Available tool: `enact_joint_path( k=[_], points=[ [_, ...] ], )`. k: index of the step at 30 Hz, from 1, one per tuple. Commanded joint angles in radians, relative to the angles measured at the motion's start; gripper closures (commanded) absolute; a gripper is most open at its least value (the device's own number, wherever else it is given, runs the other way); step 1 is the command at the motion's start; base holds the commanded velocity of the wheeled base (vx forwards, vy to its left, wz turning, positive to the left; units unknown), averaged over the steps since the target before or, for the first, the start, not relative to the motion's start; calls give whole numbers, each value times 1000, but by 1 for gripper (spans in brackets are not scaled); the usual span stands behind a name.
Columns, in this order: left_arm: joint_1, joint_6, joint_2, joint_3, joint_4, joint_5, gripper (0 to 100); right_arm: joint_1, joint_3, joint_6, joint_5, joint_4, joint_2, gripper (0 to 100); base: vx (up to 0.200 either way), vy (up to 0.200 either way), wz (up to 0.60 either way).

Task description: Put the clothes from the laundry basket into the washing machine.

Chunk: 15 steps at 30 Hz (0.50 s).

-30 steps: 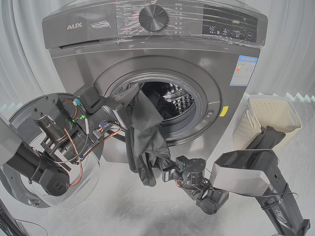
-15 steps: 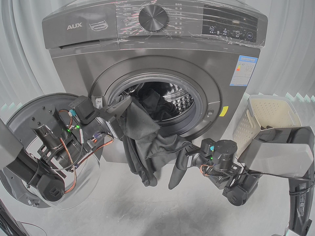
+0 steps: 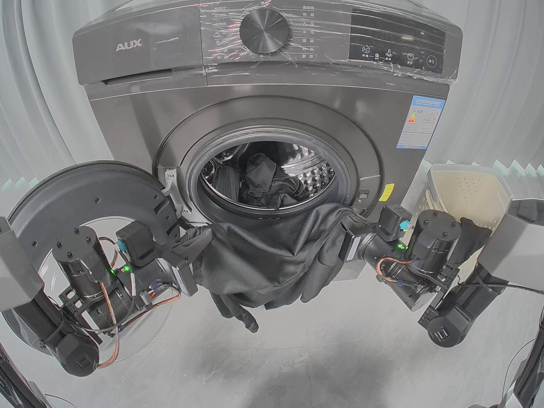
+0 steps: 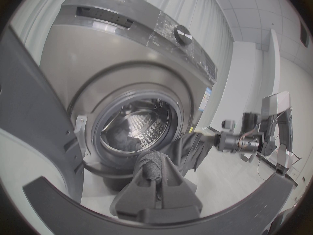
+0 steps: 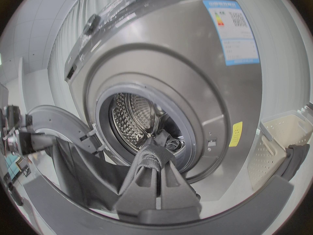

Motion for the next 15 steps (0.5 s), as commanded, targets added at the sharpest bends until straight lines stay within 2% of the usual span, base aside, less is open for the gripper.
enact_joint_path(
  k=[1, 15],
  points=[
    [24, 4, 76, 80, -1, 0, 100, 11, 42, 8, 0, -3, -110, 100, 0, 0, 0],
    [10, 7, 258, 77, -3, 1, 100, 11, 47, 14, 3, -8, -197, 100, 0, 0, 0]
  ],
)
